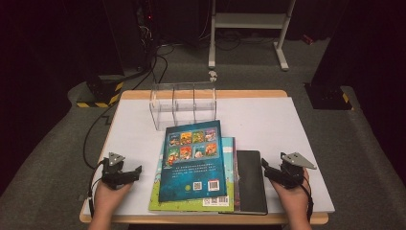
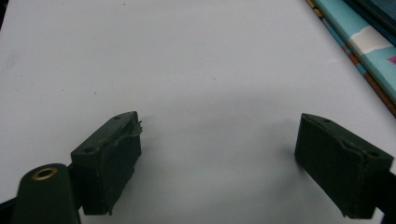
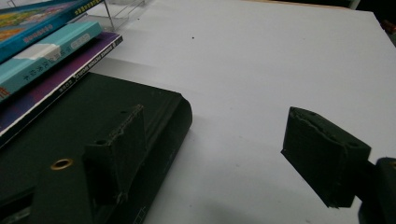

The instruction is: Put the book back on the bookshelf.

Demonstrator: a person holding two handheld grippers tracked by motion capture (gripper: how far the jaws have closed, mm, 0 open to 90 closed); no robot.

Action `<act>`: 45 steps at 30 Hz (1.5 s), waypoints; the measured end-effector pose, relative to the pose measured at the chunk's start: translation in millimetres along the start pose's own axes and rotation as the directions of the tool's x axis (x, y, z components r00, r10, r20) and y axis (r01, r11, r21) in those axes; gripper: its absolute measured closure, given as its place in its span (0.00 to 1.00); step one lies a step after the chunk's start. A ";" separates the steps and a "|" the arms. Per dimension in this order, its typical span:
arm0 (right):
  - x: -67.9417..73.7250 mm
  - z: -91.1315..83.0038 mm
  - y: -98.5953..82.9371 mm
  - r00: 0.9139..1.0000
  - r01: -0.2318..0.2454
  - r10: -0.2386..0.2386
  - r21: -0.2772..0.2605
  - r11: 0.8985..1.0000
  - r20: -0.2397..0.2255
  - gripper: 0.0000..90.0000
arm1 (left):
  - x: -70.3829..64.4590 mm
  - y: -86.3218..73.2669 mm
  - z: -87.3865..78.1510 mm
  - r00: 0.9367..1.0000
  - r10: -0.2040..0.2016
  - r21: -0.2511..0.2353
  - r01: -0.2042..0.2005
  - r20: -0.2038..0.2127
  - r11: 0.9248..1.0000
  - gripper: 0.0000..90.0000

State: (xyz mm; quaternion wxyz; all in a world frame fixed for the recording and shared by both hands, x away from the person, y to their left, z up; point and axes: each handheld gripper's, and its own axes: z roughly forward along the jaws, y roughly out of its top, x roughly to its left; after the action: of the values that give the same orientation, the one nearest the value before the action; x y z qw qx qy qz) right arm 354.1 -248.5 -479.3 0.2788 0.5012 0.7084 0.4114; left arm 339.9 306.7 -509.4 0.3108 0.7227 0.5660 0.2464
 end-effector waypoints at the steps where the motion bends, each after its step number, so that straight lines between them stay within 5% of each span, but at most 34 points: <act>1: 0.1 -0.1 -0.6 1.000 -0.007 0.007 -0.002 1.000 0.001 0.22 | -0.4 0.2 -0.1 1.000 0.003 0.002 -0.003 -0.001 1.000 0.17; 17: -2.1 2.8 -5.8 1.000 -0.009 0.009 0.020 1.000 0.000 0.22 | 0.0 0.6 -0.4 1.000 0.011 0.004 -0.011 0.003 1.000 0.17; 29: -1.0 1.0 -8.7 0.998 0.062 -0.061 0.031 0.998 -0.026 0.23 | -1.0 0.3 -6.0 1.000 0.007 -0.023 -0.007 0.002 1.000 0.22; 39: 1.3 -1.1 -6.9 0.998 0.055 -0.054 0.005 0.998 -0.039 0.23 | -4.2 4.1 -16.1 0.999 -0.010 -0.075 0.013 0.042 0.997 0.23; 45: 3.2 -1.1 -6.4 0.997 0.057 -0.057 -0.002 0.998 -0.044 0.23 | -22.1 8.6 -19.3 0.993 0.008 -0.095 0.003 0.121 0.995 0.24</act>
State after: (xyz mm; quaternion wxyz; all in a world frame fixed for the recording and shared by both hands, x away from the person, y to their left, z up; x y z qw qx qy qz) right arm 349.0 -246.8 -484.2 0.2751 0.4714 0.7282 0.4145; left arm 326.7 287.1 -490.1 0.3784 0.7215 0.5328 0.2289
